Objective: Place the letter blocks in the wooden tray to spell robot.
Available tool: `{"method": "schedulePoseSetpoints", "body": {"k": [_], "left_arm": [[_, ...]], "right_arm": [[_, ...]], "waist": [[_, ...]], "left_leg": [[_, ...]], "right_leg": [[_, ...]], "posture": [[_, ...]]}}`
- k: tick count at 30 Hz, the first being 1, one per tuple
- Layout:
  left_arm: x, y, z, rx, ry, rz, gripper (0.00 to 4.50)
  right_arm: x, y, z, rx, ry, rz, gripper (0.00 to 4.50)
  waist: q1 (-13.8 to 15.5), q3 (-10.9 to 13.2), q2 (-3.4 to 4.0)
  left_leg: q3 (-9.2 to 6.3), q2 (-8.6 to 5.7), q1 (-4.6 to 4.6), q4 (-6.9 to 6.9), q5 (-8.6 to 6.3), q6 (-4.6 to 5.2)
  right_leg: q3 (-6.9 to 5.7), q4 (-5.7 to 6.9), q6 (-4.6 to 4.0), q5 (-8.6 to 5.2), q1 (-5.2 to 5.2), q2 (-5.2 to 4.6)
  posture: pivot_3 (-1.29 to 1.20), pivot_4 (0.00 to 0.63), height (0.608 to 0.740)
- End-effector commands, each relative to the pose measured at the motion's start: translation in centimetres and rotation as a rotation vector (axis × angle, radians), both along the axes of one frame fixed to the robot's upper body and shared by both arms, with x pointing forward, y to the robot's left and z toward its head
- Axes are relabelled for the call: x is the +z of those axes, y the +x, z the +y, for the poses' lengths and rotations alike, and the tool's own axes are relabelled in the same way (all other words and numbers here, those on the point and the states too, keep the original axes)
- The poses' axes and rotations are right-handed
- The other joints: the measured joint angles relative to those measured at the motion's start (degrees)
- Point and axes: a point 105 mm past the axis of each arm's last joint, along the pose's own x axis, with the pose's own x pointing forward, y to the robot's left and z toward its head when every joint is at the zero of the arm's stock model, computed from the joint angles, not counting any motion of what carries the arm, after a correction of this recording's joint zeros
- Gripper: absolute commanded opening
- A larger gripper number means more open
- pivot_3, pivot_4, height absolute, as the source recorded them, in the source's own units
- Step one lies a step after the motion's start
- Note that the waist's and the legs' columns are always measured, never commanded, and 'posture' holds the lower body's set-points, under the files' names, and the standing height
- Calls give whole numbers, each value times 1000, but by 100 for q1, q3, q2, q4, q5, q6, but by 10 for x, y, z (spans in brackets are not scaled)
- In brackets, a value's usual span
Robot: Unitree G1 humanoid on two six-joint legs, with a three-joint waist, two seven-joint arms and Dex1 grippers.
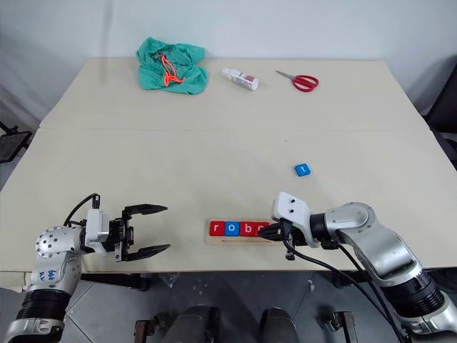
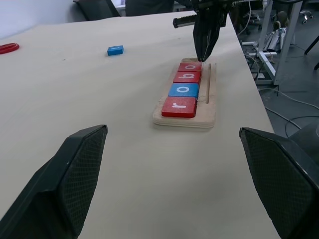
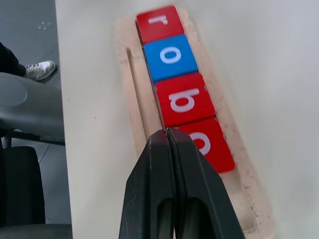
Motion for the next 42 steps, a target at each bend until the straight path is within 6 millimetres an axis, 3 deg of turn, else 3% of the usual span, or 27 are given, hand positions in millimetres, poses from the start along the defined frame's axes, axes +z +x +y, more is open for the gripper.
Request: {"method": "schedulePoseSetpoints", "body": {"k": [1,7,32,37,42], "left_arm": [[4,1,0,-3,-4,-21,4500],[4,4,-2,-10,-6,-21,4500],[4,5,-1,-3,-1,-27,4500],[5,6,0,-2,1,-27,4500],[4,7,0,-12,1,-21,4500]], "right_arm": [[14,-3,-12,-15,-19,-42,42],[1,12,-33,-99,-90,-69,42],[-11,21,-18,-106,-16,-61,42],[3,21,-29,-156,-8,-95,42],[31,32,-50,-353,155,-169,42]], "waist": [[10,0,0],[-2,-1,-2],[-3,-1,-2],[0,-1,-1],[7,-1,-2]], "left_leg": [[0,-1,0,0,0,0],[3,0,0,0,0,0],[3,0,0,-1,0,0],[3,-1,0,-1,0,0],[3,-1,-1,-1,0,0]], "right_leg": [[0,0,0,0,0,-1],[0,-1,0,0,0,0],[0,0,0,0,-1,0],[1,0,0,0,-1,0],[1,0,0,0,-1,-1]], "posture": [[0,150,740],[0,150,740],[0,150,740],[0,150,740],[0,150,740]]}}
